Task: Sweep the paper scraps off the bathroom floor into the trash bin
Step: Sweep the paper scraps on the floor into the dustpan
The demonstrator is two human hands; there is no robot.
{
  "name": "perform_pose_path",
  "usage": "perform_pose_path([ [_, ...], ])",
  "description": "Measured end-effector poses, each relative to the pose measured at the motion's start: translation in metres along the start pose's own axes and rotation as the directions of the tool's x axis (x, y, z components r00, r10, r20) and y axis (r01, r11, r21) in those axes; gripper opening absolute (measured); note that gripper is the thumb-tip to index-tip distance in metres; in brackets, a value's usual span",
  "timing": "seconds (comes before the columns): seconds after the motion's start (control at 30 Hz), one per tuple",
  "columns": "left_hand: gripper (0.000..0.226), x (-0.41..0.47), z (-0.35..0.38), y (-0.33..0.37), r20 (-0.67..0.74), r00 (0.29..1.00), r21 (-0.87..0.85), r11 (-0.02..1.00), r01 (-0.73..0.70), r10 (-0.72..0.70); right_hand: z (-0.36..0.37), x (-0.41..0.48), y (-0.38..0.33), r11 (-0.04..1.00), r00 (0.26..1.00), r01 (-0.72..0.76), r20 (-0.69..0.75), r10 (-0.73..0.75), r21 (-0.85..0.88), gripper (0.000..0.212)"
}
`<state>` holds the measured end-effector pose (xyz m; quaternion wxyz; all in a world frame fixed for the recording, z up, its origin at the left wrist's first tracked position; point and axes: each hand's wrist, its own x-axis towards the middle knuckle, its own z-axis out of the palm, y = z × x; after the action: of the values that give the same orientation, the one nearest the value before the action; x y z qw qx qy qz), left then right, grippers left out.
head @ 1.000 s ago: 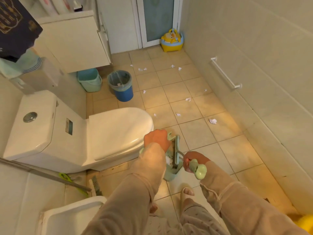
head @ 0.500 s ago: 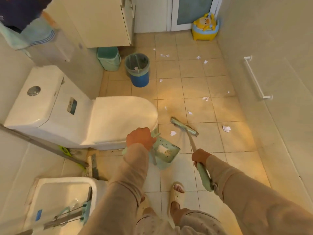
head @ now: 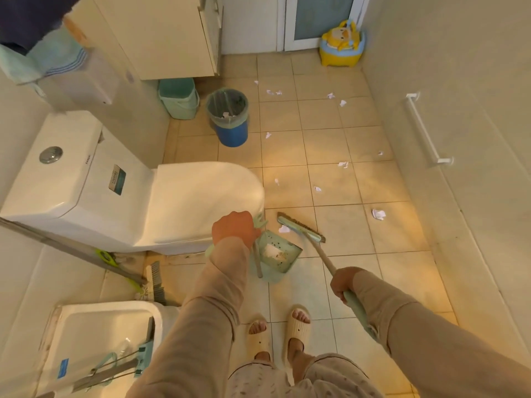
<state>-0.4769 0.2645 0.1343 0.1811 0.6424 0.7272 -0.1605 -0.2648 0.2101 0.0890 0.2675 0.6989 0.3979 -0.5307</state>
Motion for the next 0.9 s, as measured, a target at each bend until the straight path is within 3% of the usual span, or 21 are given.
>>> perform_pose_path([
  [0.07,0.037,-0.001,0.000,0.000,-0.004,1.000,0.006,1.000,-0.011,0.011,-0.005,-0.008,-0.008,0.995,0.999,-0.044,0.007,0.044,-0.087,0.023],
  [0.17,0.036,-0.002,0.001,0.000,-0.024,0.999,0.016,1.000,-0.022,0.023,0.003,-0.020,-0.013,0.995,0.989,-0.083,0.116,0.088,-0.048,0.023],
  [0.33,0.037,-0.005,0.004,0.000,-0.067,0.997,0.027,0.999,-0.045,0.046,0.038,-0.033,-0.010,1.000,0.998,0.004,0.070,-0.002,-0.025,0.024],
  [0.5,0.038,-0.008,0.006,-0.001,-0.073,0.995,0.021,0.998,-0.059,0.061,0.022,-0.044,0.001,0.938,0.993,-0.005,0.109,-0.035,0.347,0.034],
  [0.63,0.034,-0.011,0.008,-0.004,-0.071,0.996,0.014,0.998,-0.058,0.059,0.016,-0.050,-0.003,0.934,0.997,-0.030,0.071,0.005,0.355,0.030],
  [0.77,0.035,-0.016,0.012,-0.008,-0.068,0.995,-0.007,0.997,-0.074,0.073,0.041,-0.045,-0.019,0.984,0.995,0.058,-0.089,-0.044,0.166,0.033],
  [0.83,0.035,-0.017,0.012,-0.008,-0.066,0.995,-0.020,0.997,-0.077,0.076,0.056,-0.038,-0.020,0.984,0.994,0.061,-0.101,-0.045,0.164,0.037],
  [0.9,0.035,-0.017,0.012,-0.009,-0.058,0.995,-0.028,0.996,-0.088,0.086,0.072,-0.030,-0.015,0.942,0.996,0.062,-0.085,-0.035,0.329,0.051],
])
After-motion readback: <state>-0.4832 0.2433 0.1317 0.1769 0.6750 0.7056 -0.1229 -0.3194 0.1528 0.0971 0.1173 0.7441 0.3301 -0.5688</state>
